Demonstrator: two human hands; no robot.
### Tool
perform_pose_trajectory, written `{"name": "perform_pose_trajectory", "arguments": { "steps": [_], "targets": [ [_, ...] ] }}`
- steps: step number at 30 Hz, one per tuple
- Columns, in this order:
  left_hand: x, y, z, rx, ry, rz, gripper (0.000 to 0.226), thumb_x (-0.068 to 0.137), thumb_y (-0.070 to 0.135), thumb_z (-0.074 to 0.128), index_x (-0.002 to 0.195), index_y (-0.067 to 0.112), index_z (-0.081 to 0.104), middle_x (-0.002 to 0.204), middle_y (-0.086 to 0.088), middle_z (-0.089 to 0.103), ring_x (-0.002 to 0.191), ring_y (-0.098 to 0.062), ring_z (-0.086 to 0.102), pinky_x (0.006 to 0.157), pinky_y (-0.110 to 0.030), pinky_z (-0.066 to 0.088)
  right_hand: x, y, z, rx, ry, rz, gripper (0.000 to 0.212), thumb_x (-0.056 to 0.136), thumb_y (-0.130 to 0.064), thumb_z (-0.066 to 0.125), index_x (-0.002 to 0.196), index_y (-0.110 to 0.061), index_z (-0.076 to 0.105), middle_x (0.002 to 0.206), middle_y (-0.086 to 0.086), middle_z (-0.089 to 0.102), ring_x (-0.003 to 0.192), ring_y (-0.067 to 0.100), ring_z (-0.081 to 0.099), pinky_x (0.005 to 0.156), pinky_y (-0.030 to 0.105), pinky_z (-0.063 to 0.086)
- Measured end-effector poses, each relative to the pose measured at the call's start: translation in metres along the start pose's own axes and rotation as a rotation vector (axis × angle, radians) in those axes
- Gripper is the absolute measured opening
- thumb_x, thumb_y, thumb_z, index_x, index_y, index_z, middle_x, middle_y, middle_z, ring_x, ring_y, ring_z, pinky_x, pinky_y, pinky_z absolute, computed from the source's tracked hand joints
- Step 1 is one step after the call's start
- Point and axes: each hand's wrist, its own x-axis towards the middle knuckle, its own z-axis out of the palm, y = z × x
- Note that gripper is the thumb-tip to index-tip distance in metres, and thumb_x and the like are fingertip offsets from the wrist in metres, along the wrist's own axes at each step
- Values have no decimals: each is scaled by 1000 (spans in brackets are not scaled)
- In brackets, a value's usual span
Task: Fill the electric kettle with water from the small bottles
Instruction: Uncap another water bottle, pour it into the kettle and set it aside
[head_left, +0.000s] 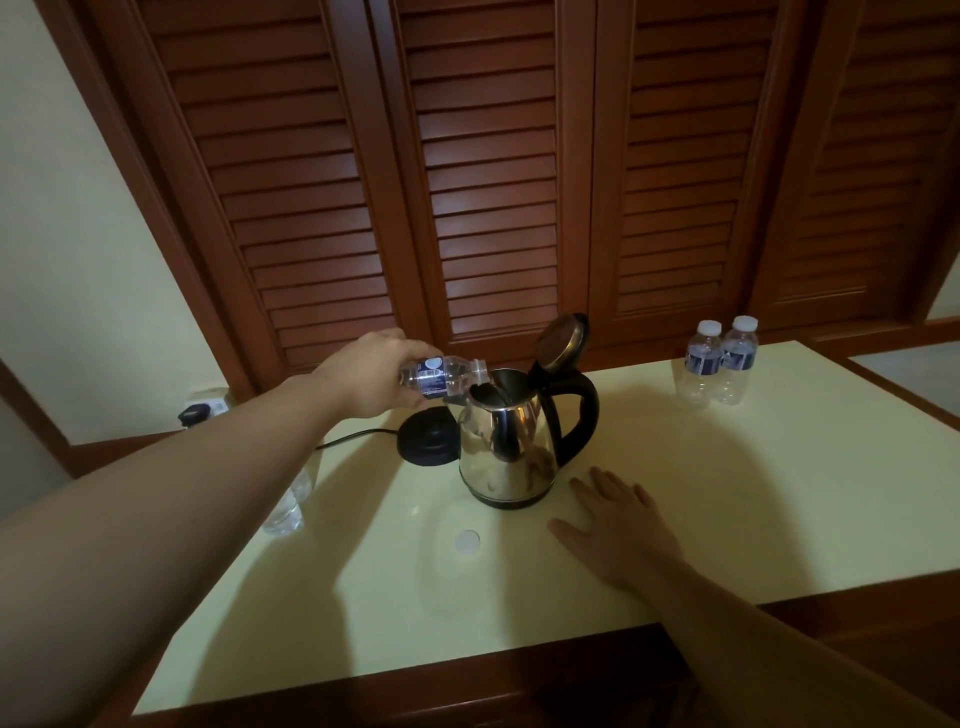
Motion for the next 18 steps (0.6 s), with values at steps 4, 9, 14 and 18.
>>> {"name": "perform_pose_trajectory", "arguments": {
  "steps": [4, 9, 14, 18],
  "targets": [
    [1, 4, -4, -13, -50, 15, 62, 85, 35, 83, 141, 43, 58, 92, 11, 45, 91, -15, 49, 84, -37, 45, 0, -1, -1, 5, 14, -2, 84, 94, -78, 25, 164, -33, 14, 174, -2, 3, 159, 17, 0, 127, 44, 2],
    [3, 6, -7, 9, -65, 11, 64, 88, 34, 81, 146, 43, 54, 94, 8, 45, 96, -19, 49, 86, -37, 44, -1, -1, -1, -3, 16, 2, 84, 94, -78, 25, 164, -33, 14, 173, -2, 4, 159, 17, 2, 128, 44, 3],
    [6, 4, -7, 52, -85, -13, 65, 88, 37, 80, 148, 34, 55, 97, 7, 45, 104, -22, 52, 96, -44, 49, -1, 0, 0, 4, 18, -3, 84, 94, -78, 25, 164, -33, 15, 173, -1, 4, 159, 17, 1, 128, 44, 3],
    [8, 3, -3, 71, -67, -38, 67, 87, 39, 80, 148, 30, 54, 111, 4, 51, 114, -24, 57, 99, -44, 50, -1, 0, 1, 6, 26, -3, 85, 93, -79, 25, 164, -33, 15, 173, -2, 5, 159, 17, 2, 128, 44, 4]
  ]
}}
